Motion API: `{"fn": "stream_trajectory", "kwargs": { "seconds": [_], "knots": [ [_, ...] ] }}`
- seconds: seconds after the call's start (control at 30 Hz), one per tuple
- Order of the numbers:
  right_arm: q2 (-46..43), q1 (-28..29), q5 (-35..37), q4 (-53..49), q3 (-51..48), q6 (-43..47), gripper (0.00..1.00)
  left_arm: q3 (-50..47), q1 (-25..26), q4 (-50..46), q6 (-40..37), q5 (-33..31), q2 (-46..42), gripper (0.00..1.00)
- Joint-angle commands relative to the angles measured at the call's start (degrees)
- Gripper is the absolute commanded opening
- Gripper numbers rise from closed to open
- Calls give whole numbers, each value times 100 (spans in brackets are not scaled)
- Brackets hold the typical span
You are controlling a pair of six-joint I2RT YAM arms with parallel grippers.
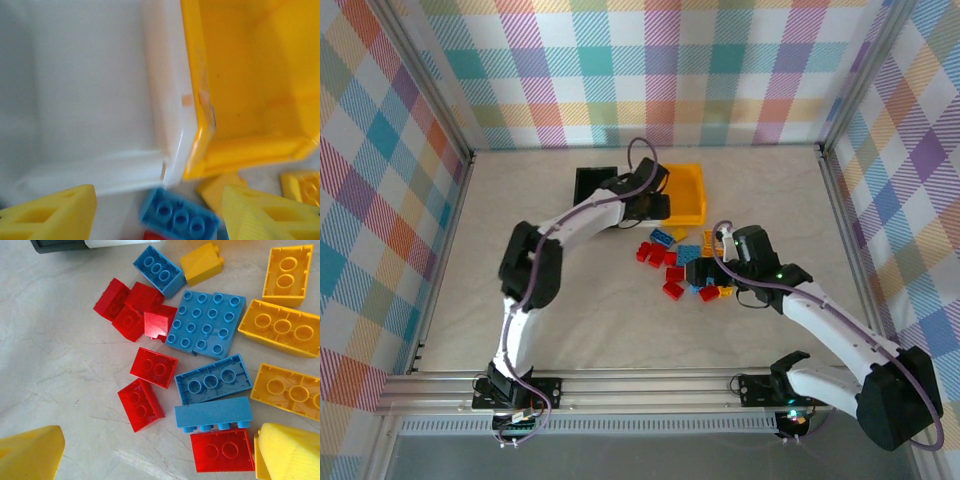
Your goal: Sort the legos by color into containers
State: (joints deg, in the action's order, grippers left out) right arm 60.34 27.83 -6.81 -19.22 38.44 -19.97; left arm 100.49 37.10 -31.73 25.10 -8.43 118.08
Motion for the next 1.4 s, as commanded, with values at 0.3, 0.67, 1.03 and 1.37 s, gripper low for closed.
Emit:
{"fn": "stream_trajectory", "kwargs": {
  "seconds": [0.3, 0.67, 1.03, 1.37],
  "knots": [
    [-220, 38, -390, -19, -59, -147, 100, -3023, 237, 568, -305, 553, -2077, 63],
    [-438, 38, -417, -66, -276, -249, 100, -3619, 435, 869, -609, 696, -1907, 60],
    [-537, 38, -274, -135, -244, -230, 100, -2786, 367, 821, -982, 527, -757, 57],
    [-364, 42, -325, 5, -271, -288, 100, -2145, 170, 677, -1320, 584, -249, 49]
  ]
}}
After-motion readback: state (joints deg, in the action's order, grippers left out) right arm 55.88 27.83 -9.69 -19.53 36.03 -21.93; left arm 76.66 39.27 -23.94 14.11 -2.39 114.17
